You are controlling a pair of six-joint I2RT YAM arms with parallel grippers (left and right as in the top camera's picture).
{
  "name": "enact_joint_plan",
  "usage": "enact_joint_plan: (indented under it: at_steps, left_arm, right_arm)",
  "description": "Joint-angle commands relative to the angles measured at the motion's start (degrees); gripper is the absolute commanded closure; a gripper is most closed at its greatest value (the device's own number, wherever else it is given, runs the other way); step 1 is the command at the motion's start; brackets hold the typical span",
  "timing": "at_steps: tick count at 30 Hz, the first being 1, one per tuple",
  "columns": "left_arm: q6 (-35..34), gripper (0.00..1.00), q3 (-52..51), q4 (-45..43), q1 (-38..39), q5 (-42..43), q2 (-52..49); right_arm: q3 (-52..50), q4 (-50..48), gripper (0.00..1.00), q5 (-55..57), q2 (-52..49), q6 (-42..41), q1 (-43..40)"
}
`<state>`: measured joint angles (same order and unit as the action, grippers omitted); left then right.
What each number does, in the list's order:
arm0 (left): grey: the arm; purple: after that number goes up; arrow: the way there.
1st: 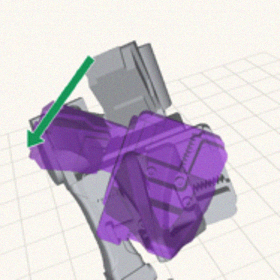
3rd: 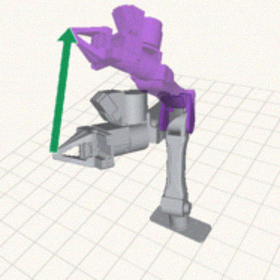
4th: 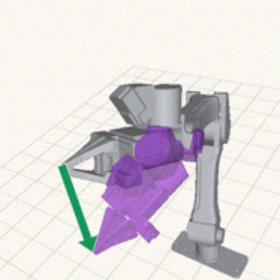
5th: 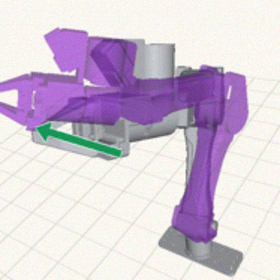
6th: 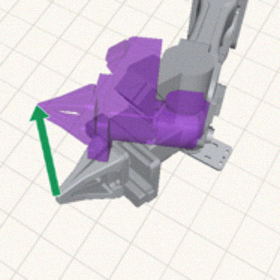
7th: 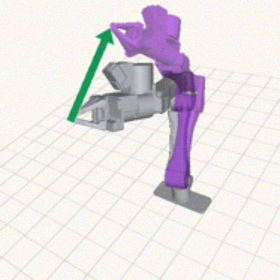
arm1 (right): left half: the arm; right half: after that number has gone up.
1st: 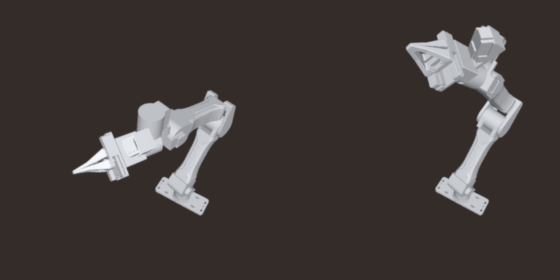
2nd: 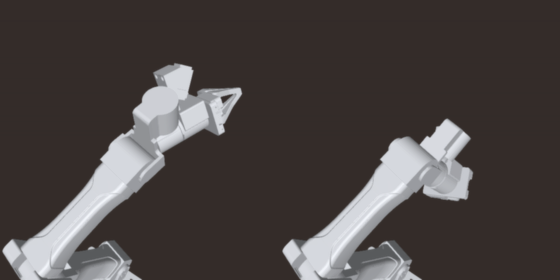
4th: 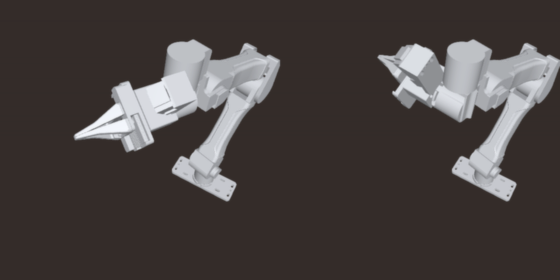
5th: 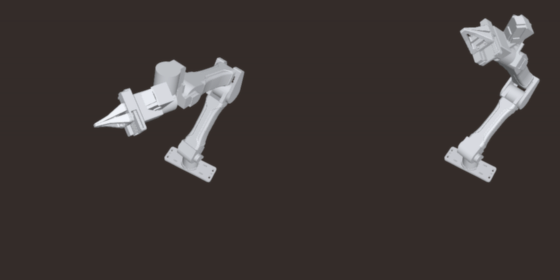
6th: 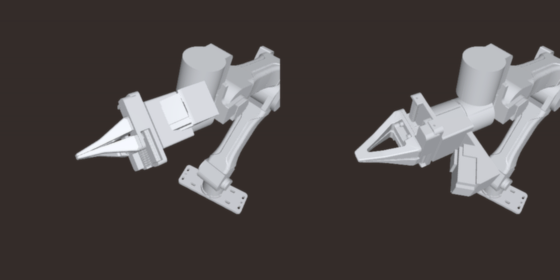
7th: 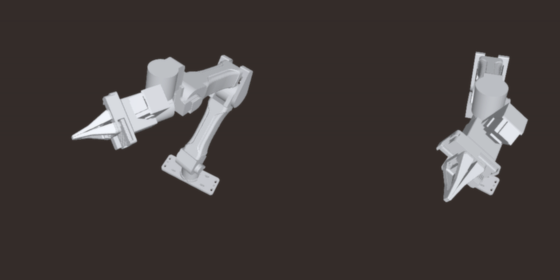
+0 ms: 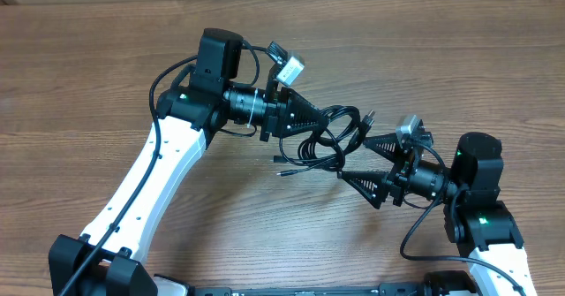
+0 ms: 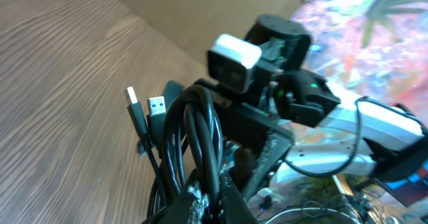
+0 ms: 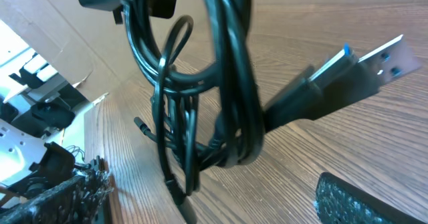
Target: Untangle cables
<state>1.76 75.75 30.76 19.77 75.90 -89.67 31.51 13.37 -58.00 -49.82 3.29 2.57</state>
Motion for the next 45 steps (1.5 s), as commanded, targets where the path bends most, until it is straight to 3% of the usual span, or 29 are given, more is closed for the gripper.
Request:
enact_joint_plan:
  at_steps: [1, 9, 13, 15, 21, 27, 32, 41, 45]
  left_arm:
    - [2.4, 0.96, 1.4, 2.7, 0.0, -6.4, 1.1]
    - [1.4, 0.96, 1.4, 8.4, 0.0, -16.2, 1.1]
    - [-10.9, 0.96, 1.4, 6.2, 0.2, -25.2, 1.1]
    - [-22.4, 0.96, 1.4, 3.5, 0.2, -30.9, 1.1]
    - [-29.4, 0.96, 1.4, -4.4, 1.2, -31.3, 1.1]
    - [-26.0, 0.96, 1.4, -14.1, 5.9, -31.3, 1.1]
    - [-22.8, 0.96, 1.4, -21.3, 10.9, -32.4, 1.1]
    - [-31.0, 0.96, 1.4, -29.5, 15.6, -44.6, 1.1]
    - [-33.0, 0.96, 1.4, -31.1, 15.8, -45.2, 1.1]
  right_arm:
    - [0.8, 0.2, 0.0, 3.2, 0.2, -0.4, -0.1]
    - [0.8, -0.9, 0.0, 5.4, 0.2, -5.0, -0.1]
    - [0.8, -3.4, 0.0, 5.4, 0.2, -9.7, -0.1]
    - [0.8, -5.6, 0.0, 5.3, 0.2, -13.2, -0.1]
    - [0.8, -9.2, 0.0, 10.4, 0.2, -27.0, -0.1]
    - [0.8, -9.0, 0.0, 16.0, 0.2, -40.0, -0.1]
    - [0.8, -9.0, 0.0, 16.0, 0.2, -41.0, 0.0]
    - [0.8, -8.6, 0.0, 16.5, 0.1, -41.7, -0.1]
    - [0.8, -5.6, 0.0, 21.9, -0.7, -50.8, -0.1]
